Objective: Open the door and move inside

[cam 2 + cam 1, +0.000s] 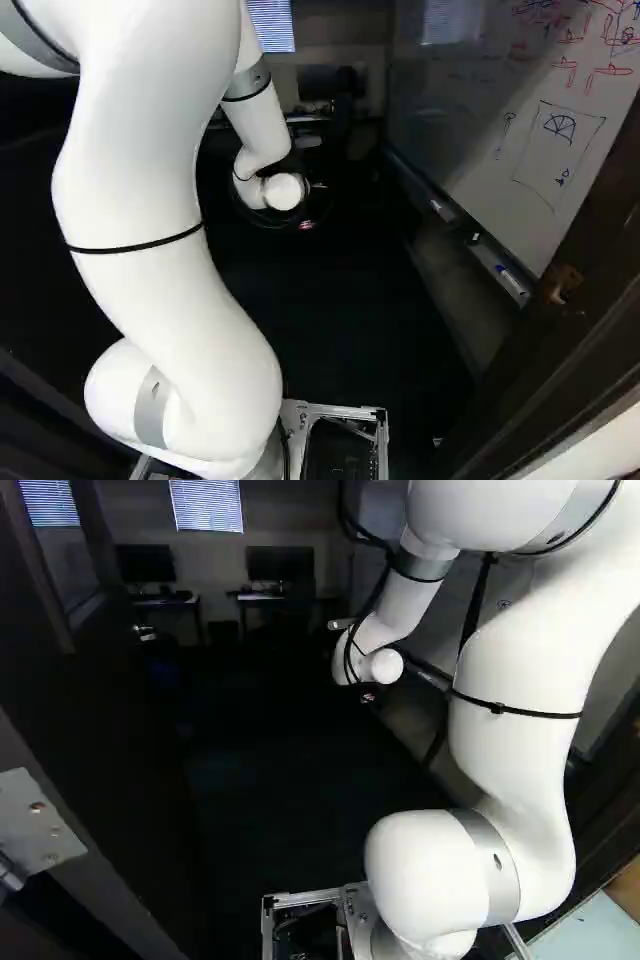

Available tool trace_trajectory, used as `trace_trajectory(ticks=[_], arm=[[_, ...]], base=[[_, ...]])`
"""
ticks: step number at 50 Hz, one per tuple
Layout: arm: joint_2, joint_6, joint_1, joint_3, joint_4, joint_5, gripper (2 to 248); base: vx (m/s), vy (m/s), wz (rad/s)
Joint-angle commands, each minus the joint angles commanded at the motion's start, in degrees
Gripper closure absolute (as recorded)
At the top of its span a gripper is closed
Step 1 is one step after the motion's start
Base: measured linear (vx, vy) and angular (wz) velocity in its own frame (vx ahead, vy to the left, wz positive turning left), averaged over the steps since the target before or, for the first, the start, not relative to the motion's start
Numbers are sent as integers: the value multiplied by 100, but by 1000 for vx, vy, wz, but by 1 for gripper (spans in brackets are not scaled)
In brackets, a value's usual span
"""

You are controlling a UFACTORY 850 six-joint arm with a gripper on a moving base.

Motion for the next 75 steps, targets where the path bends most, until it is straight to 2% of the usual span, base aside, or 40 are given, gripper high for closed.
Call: trace_trajectory(ticks=[75], arm=[[0,0,0,0,0,0,3]], base=[[188,1,-7]])
